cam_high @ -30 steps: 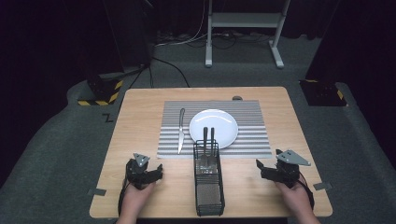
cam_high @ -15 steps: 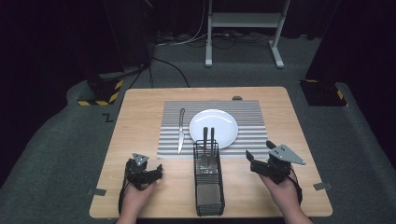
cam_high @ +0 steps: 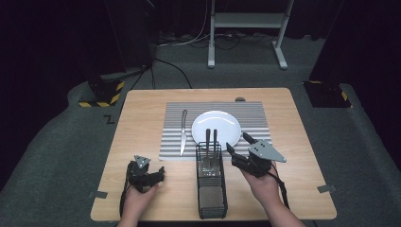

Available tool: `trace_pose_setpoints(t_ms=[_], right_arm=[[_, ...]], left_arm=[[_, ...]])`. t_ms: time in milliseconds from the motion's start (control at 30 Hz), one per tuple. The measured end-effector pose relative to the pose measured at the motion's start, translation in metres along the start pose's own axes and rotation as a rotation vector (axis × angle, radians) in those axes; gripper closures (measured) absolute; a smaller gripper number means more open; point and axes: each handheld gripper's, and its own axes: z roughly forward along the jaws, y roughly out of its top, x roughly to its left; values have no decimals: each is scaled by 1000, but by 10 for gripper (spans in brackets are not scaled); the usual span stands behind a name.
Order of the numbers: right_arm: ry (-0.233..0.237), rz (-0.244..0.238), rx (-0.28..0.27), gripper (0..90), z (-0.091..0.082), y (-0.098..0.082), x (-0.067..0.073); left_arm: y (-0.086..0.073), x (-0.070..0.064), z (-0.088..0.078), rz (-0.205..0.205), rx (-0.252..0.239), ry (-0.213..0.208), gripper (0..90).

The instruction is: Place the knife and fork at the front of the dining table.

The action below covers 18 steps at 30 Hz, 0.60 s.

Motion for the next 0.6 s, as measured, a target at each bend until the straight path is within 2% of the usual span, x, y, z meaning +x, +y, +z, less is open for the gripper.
trace_pose_setpoints(t_ms=[167,267,333,433,533,567,600], right_arm=[[21,19,-38,420,9,8,10],[0,-4,-22,434,14,9,17],[1,-14,-5,420,19,9,20],[4,-14,-11,424,22,8,22],[21,-17,-43,514,23,8,24],[46,-22,-48,562,23,8,25],[46,-22,-48,562,23,8,25]], left_arm=[[0,0,0,1,0,-2,138],[0,0,0,1,0,-2,138],[0,0,0,1,0,-2,138],[0,0,0,1,0,-2,138],[0,0,0,1,0,-2,138],[0,0,0,1,0,-2,138],[0,0,0,1,0,-2,138]])
